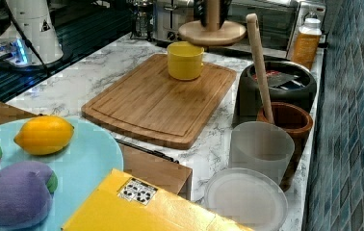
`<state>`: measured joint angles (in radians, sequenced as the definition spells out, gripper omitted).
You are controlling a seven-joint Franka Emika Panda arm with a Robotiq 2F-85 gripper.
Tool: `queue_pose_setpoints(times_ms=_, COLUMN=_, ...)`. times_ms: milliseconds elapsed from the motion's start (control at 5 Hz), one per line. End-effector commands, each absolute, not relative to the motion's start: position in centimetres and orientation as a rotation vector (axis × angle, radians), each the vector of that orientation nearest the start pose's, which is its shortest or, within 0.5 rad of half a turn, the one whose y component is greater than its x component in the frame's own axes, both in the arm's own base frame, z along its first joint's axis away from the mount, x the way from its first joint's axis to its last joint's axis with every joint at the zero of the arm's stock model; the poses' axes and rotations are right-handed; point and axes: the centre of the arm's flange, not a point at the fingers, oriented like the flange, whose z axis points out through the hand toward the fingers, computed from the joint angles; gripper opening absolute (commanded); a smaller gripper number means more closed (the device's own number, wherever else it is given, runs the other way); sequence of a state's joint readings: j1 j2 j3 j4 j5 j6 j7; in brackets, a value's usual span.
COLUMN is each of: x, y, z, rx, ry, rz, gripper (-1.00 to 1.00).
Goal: Put the lid on the tea container.
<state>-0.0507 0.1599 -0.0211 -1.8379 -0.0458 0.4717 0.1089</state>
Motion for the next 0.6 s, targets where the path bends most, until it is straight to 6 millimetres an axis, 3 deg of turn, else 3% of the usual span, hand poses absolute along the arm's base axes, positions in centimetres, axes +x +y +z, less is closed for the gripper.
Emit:
queue_pose_setpoints(times_ms=200, x=67.4, y=-3.9, z=63.6, rx=-2.641, ry=1.293, rz=-0.591, gripper=-1.00)
queue_pose_setpoints(times_ms=600, x=71.2, y=-2.9, z=60.6, rx=-2.704, ry=1.286, rz=-0.502, gripper=-1.00)
